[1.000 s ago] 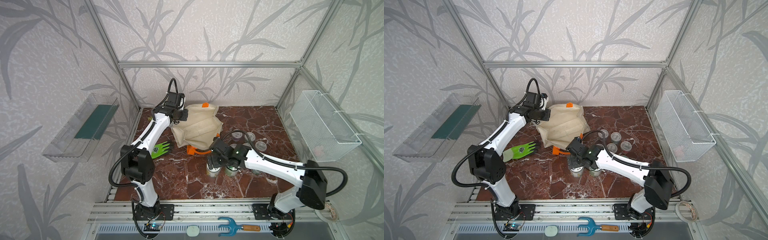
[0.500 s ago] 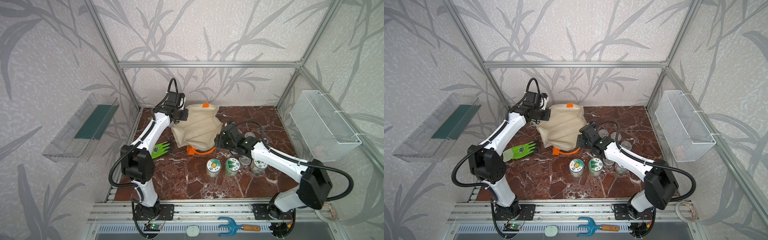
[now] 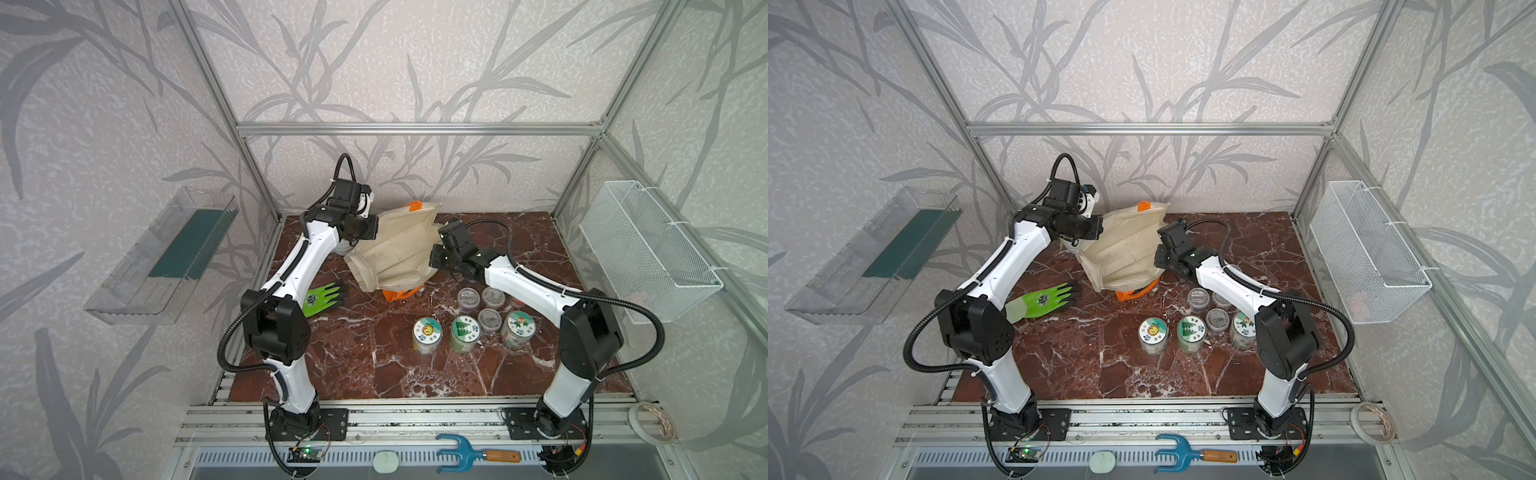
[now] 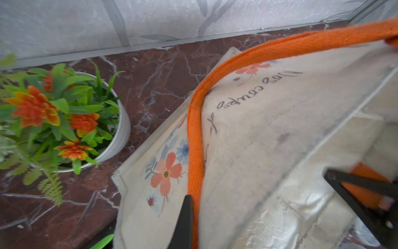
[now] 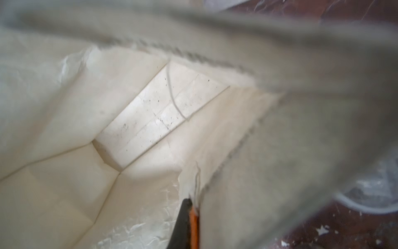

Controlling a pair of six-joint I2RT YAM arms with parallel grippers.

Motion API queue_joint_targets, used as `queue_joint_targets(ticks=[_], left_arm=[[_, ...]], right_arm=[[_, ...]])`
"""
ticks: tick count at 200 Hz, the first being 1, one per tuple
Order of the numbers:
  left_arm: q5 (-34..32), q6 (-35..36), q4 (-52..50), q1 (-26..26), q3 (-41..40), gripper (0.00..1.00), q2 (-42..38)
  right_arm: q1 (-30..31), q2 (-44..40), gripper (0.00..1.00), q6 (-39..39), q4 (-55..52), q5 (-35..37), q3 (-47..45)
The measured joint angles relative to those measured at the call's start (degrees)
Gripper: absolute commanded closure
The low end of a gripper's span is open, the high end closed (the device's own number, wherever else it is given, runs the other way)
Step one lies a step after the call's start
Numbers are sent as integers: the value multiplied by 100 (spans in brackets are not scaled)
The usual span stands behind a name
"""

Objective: Take out the seed jars from the canvas bag
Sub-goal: Adjust the canvas bag at the center of the board.

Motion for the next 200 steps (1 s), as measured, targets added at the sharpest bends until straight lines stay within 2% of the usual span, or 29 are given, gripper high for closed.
queue_joint_targets(ticks=[42, 62, 75, 84, 93, 104, 108, 120, 138, 164, 183, 200], left_arm=[[1255, -442, -188, 20, 55, 100, 302], [1692, -638, -201, 24, 55, 100, 424], [1864, -730, -234, 31, 92, 91, 470], [1943, -787, -258, 44, 173, 81, 505], [2037, -841, -260, 63, 251, 58, 544], [2162, -901, -254, 92, 332, 35, 581], [2199, -920, -249, 101, 361, 19, 599], [2247, -975, -229, 120, 437, 1, 632], [2251, -1064, -155, 173, 439, 1, 632], [1989, -1134, 109, 295, 426, 1, 579], [1545, -1134, 542, 334, 109, 1, 216], [1093, -1119, 1025, 372, -503, 1, -455]], right_arm=[[-520, 695, 94, -557, -938, -452, 1416], [-640, 769, 90, -730, -1150, -566, 1572], [-710, 769, 84, -822, -1272, -590, 1578], [-754, 772, 76, -872, -1342, -621, 1591], [-813, 772, 66, -887, -1423, -654, 1644], [-861, 772, 54, -964, -1460, -691, 1709], [-879, 772, 49, -962, -1473, -708, 1742], [-927, 772, 39, -1008, -1456, -745, 1797], [-960, 767, 27, -1073, -1438, -765, 1834], [-1003, 688, 18, -1176, -1388, -763, 1869], [-1036, 476, 0, -1261, -1322, -664, 1867], [-1071, 2, 1, -1414, -990, -479, 1593]])
